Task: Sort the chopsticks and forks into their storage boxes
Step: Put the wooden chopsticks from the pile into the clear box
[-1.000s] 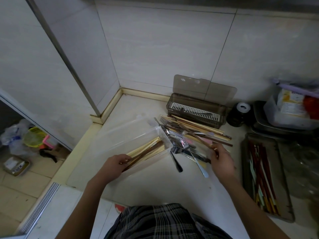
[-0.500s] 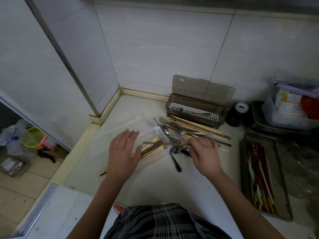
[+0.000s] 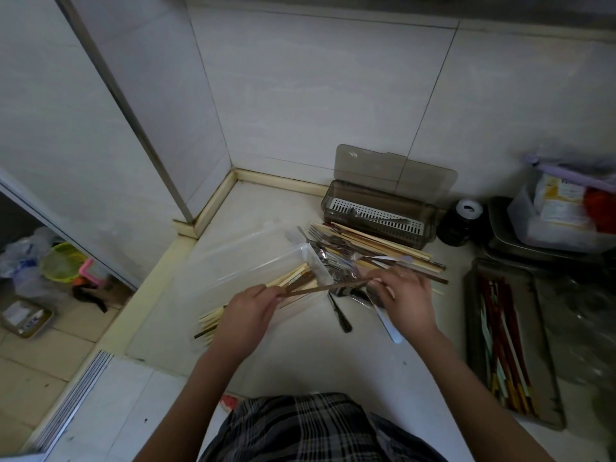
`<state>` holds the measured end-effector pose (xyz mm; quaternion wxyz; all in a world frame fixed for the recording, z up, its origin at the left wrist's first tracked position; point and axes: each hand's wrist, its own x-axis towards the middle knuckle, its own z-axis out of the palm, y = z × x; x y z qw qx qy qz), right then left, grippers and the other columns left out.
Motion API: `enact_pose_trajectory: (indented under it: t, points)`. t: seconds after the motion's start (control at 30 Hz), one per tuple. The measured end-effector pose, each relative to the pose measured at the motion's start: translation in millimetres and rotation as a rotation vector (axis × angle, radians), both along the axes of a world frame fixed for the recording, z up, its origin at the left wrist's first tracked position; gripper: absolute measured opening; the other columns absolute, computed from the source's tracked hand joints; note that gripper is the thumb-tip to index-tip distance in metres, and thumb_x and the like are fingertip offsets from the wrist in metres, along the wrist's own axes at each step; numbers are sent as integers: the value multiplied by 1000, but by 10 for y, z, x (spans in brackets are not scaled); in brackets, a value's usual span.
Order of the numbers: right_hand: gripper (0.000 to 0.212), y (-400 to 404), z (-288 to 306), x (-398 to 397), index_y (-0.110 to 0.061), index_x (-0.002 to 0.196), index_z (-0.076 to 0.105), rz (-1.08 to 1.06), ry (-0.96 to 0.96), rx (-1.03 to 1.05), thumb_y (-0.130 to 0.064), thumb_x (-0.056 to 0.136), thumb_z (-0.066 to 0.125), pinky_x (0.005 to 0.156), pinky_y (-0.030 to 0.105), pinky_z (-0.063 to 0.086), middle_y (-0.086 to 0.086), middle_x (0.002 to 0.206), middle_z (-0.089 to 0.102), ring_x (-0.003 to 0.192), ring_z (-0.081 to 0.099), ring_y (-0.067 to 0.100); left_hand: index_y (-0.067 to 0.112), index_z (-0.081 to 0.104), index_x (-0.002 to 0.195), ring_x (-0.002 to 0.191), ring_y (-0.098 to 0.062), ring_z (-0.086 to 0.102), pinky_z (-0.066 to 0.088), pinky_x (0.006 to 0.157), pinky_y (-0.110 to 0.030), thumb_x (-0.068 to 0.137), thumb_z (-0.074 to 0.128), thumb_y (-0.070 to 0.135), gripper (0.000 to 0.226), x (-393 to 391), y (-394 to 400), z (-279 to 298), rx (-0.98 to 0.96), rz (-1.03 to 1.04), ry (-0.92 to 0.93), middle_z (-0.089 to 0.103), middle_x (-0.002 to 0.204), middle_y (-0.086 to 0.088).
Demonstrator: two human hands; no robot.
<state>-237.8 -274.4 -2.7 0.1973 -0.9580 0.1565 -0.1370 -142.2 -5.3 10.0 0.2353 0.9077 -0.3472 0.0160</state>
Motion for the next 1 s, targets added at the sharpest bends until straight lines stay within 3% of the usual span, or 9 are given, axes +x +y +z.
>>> enact_pose_trajectory:
  t: [0.1,0.33,0.5,0.63,0.8,1.0]
  points:
    - [13,-181,-71,-42,-27,97,67,-143,15,24,-21,92,56,88,37,34,-4,100,66,97,58,22,17,64,103,78,-22,60,44,66,-29,94,46,25,22,59,149,-57,-63,138,101,65,89,-3]
    - [33,-477,-301,-147,-25,124,55,-295,285,57,-15,93,47,93,40,37,7,119,60,112,52,26,10,69,104,90,-21,62,45,80,-27,93,55,16,19,158,346,-183,-61,286,385,69,99,-5]
    - [49,-518,-390,-157,-26,139,39,-317,317,124,-14,92,46,92,41,41,8,116,61,107,55,25,11,70,104,75,-7,58,39,64,-11,90,59,16,18,208,334,-112,-40,270,517,67,88,0]
    - [43,-580,-421,-177,-19,134,43,-311,357,72,-13,92,48,93,41,42,9,121,57,114,52,26,14,72,102,82,-11,60,39,73,-18,85,67,17,18,273,367,-70,43,236,569,68,91,1]
    - [20,-606,-423,-155,-19,111,50,-311,444,-17,-23,91,52,85,36,40,6,112,57,107,51,24,12,74,98,85,-11,59,38,75,-18,81,71,17,18,289,389,-94,113,233,548,70,91,-3]
    - [24,-542,-473,-170,-15,117,50,-317,525,-25,-19,94,45,96,44,38,10,129,40,119,38,28,11,74,93,88,-16,59,34,73,-18,83,69,19,14,338,379,-119,262,204,496,63,83,-1]
